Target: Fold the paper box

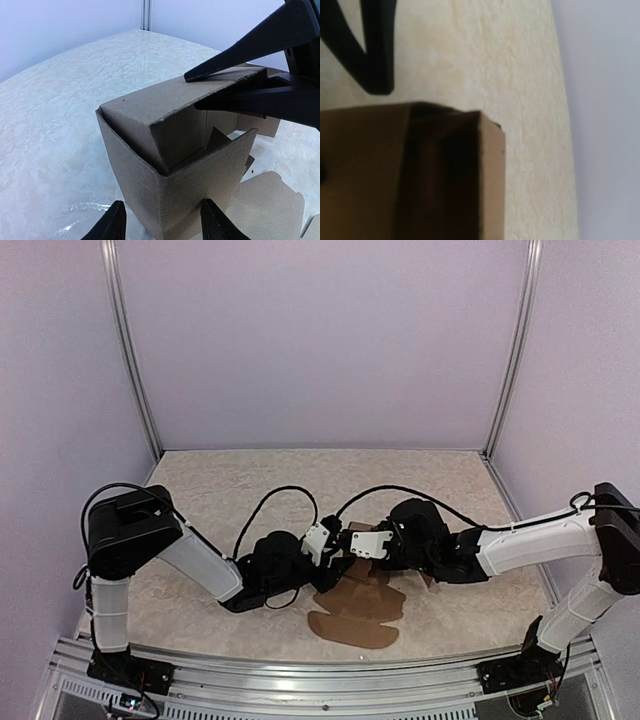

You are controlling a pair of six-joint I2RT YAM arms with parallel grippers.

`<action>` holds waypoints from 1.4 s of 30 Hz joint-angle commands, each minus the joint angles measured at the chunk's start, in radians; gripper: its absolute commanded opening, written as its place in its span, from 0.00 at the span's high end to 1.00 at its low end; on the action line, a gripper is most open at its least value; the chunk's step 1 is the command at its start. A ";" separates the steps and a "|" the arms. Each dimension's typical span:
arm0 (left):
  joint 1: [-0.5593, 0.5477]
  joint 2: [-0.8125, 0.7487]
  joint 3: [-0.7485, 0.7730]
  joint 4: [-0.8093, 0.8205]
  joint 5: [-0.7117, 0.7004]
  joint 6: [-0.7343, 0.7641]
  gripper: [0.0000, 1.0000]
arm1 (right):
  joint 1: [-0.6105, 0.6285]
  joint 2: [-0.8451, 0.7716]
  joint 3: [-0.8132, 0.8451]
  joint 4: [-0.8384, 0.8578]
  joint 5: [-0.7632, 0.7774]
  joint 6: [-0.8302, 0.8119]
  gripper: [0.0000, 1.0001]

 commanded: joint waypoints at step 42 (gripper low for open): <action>0.025 0.087 -0.019 0.148 0.062 0.122 0.53 | -0.191 0.114 0.388 -0.808 -0.636 0.103 0.69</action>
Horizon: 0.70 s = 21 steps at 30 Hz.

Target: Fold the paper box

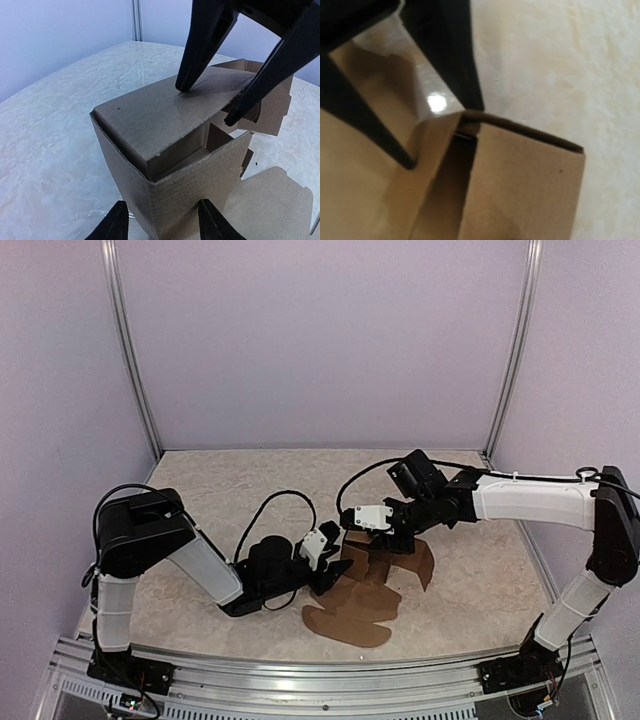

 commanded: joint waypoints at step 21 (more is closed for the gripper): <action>-0.018 0.115 0.135 0.053 -0.184 0.100 0.55 | -0.089 0.107 0.068 -0.177 -0.162 0.023 0.65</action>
